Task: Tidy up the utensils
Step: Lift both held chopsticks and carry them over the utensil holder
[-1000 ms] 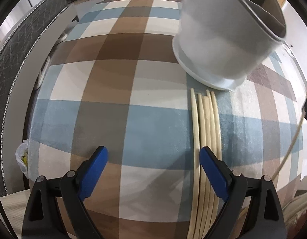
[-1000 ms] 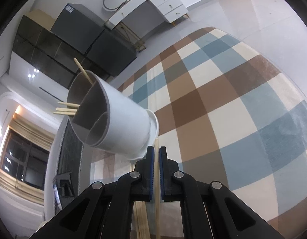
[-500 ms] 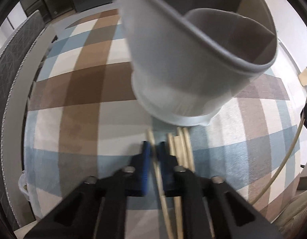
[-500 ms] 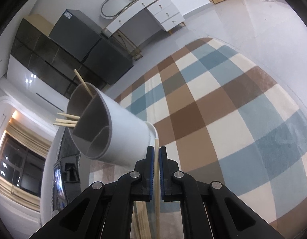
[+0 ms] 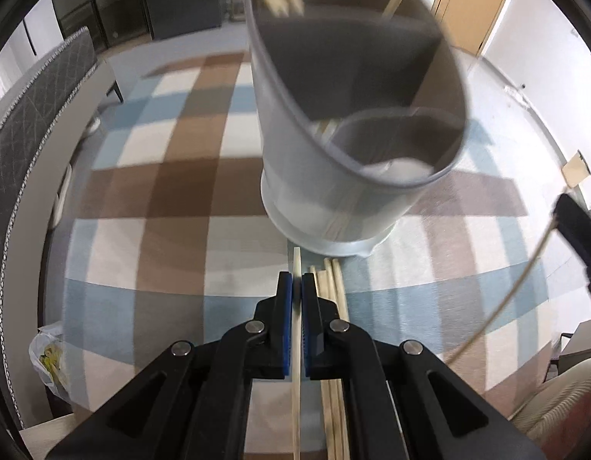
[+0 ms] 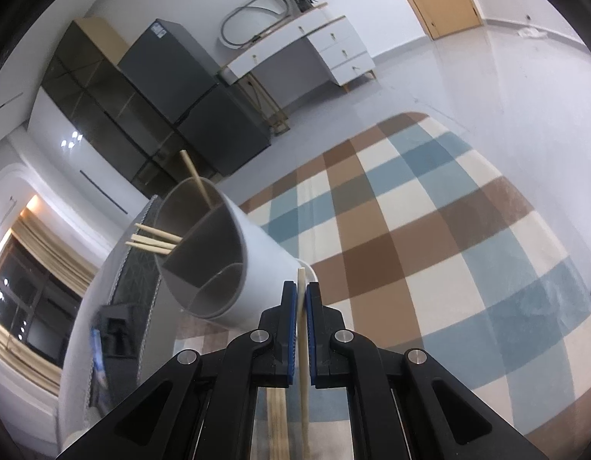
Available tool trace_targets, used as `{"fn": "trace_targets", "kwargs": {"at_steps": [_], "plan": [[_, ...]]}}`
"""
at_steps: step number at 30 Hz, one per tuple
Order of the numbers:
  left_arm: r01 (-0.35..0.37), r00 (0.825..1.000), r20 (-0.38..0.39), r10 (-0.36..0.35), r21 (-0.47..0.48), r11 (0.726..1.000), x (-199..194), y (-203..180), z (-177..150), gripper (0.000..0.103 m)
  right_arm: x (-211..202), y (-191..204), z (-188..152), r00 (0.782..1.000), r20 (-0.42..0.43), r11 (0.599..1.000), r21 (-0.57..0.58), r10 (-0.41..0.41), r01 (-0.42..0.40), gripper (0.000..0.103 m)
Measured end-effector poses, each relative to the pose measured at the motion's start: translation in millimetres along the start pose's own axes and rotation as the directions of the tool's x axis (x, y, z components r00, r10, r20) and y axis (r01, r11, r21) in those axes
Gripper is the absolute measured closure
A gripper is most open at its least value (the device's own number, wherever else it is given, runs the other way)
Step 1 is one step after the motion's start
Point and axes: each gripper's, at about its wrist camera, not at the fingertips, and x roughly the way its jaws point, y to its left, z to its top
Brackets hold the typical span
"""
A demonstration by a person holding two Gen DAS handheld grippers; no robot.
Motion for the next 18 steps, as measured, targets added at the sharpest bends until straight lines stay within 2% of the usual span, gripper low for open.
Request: {"fn": "trace_targets", "kwargs": {"at_steps": [3,6,8,14,18], "plan": [[0.026,0.996,0.088,-0.024,-0.02,0.999,-26,-3,-6,0.103,-8,4,-2,1.0,0.019,1.0,-0.027,0.003,-0.002,0.099],[0.06,0.982,0.183,-0.054,-0.03,0.998,-51,-10,-9,0.103,-15,13,-8,0.999,0.026,0.996,-0.082,0.027,-0.025,0.099],[0.079,0.973,0.219,-0.072,-0.026,0.997,-63,-17,-5,0.103,-19,22,-14,0.999,0.029,0.992,-0.126,0.034,-0.03,0.099],[0.101,0.963,0.253,-0.096,-0.003,0.995,-82,-15,-9,0.103,-34,43,-31,0.998,0.052,0.975,-0.218,0.044,-0.032,0.099],[0.072,0.964,0.254,-0.08,0.041,0.997,-95,-22,-15,0.103,-42,50,-38,0.997,0.064,0.97,-0.244,0.034,-0.017,0.099]]}}
